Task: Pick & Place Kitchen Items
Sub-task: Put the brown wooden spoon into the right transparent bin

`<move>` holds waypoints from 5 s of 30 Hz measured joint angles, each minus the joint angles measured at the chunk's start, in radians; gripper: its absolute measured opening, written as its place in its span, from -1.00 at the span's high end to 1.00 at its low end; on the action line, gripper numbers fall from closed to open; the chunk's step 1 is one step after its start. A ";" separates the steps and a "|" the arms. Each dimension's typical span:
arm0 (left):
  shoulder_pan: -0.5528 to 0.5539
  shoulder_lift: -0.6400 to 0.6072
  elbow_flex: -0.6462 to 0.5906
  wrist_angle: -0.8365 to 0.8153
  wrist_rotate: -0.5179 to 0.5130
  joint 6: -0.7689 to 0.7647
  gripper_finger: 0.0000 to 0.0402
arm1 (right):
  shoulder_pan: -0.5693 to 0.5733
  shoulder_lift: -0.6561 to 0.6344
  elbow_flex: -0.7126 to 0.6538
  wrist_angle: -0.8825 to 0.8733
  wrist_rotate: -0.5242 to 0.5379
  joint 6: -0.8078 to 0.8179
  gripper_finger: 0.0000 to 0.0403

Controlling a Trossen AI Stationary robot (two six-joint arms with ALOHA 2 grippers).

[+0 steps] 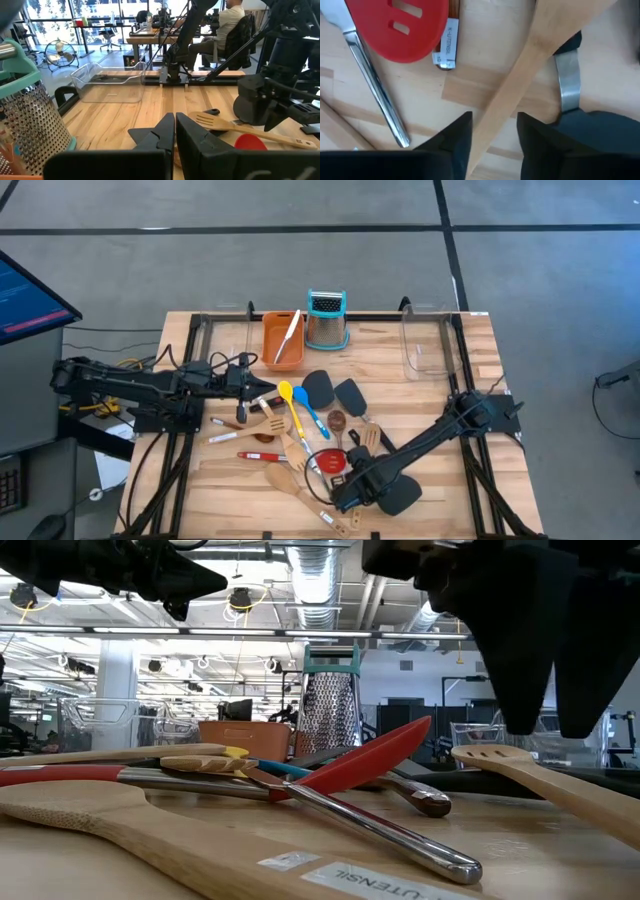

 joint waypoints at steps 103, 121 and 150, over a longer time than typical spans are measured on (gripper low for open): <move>0.000 0.000 0.000 -0.008 0.000 0.003 0.99 | -0.004 0.061 -0.087 0.164 -0.232 0.042 0.61; 0.000 0.000 0.000 -0.008 0.000 0.003 0.99 | -0.009 -0.010 -0.089 0.034 -0.089 0.027 0.61; 0.000 0.000 0.000 -0.008 0.000 0.003 0.99 | -0.098 -0.287 -0.087 -0.225 0.457 -0.220 0.61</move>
